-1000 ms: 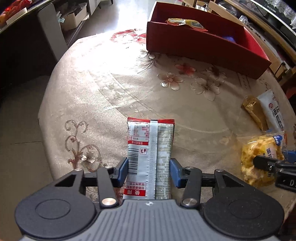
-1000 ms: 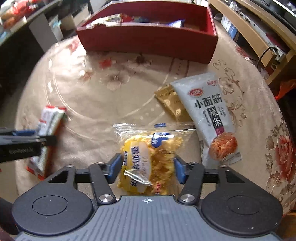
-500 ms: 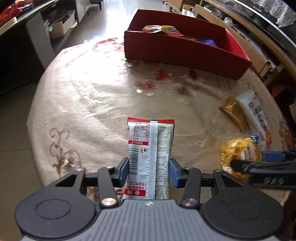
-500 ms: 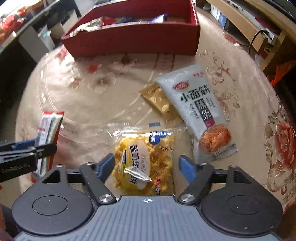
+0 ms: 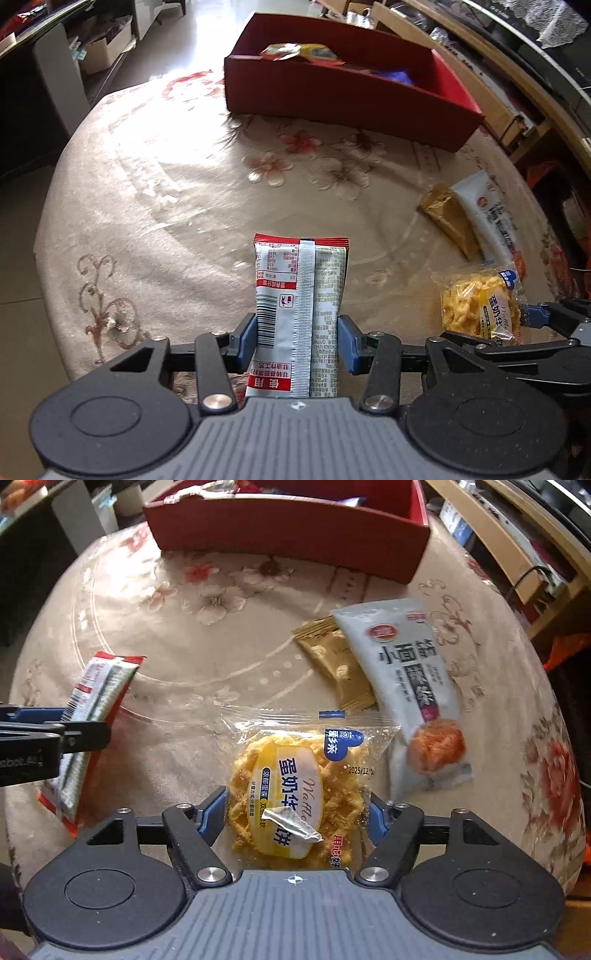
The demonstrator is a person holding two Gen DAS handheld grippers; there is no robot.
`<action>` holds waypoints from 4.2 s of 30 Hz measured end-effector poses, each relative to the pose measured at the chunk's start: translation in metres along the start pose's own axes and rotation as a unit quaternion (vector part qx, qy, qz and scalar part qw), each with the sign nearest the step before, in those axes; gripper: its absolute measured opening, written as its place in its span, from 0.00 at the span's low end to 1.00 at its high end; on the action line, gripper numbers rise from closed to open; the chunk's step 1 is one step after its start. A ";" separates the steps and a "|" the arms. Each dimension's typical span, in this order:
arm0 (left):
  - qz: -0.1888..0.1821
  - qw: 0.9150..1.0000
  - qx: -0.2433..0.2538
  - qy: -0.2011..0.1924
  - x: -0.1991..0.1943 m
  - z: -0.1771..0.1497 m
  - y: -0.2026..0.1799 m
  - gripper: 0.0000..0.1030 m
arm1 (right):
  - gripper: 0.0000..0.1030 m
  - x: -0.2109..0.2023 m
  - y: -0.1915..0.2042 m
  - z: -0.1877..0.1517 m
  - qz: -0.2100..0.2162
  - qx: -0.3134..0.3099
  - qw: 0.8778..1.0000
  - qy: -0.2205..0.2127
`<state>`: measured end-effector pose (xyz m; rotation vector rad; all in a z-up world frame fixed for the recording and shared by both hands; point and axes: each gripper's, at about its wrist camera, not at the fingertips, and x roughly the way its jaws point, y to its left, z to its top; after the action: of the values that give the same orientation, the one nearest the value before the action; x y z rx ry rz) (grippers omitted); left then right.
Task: Organize snacks
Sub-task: 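Lift the strip packet and waffle packet and carry them toward the red box, then lower the strip packet and waffle packet into the red box with both tools, then open both tools to release the packets inside the box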
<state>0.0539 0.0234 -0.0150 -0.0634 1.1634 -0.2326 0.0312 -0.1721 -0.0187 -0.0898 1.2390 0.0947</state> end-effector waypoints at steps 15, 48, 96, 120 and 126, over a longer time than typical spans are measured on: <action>0.002 0.999 0.000 -0.034 -0.010 0.026 -0.014 0.41 | 0.74 -0.040 -0.017 0.012 0.018 0.045 0.996 -0.072; 0.019 0.995 0.017 -0.098 -0.023 0.100 -0.036 0.41 | 0.74 -0.061 -0.032 0.076 0.016 0.081 0.985 -0.151; 0.064 0.987 0.013 -0.144 0.028 0.216 -0.059 0.41 | 0.74 -0.024 -0.066 0.174 0.025 0.109 0.976 -0.186; 0.082 0.988 0.003 -0.127 0.068 0.232 -0.053 0.50 | 0.75 0.016 -0.065 0.192 0.003 0.113 0.976 -0.186; 0.090 0.987 0.001 -0.130 0.065 0.233 -0.053 0.55 | 0.80 0.015 -0.068 0.193 0.001 0.118 0.975 -0.188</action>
<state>0.2836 -0.0586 0.0277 0.0134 0.9032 -0.0619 0.2250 -0.2163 0.0303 0.1319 0.8646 -0.0350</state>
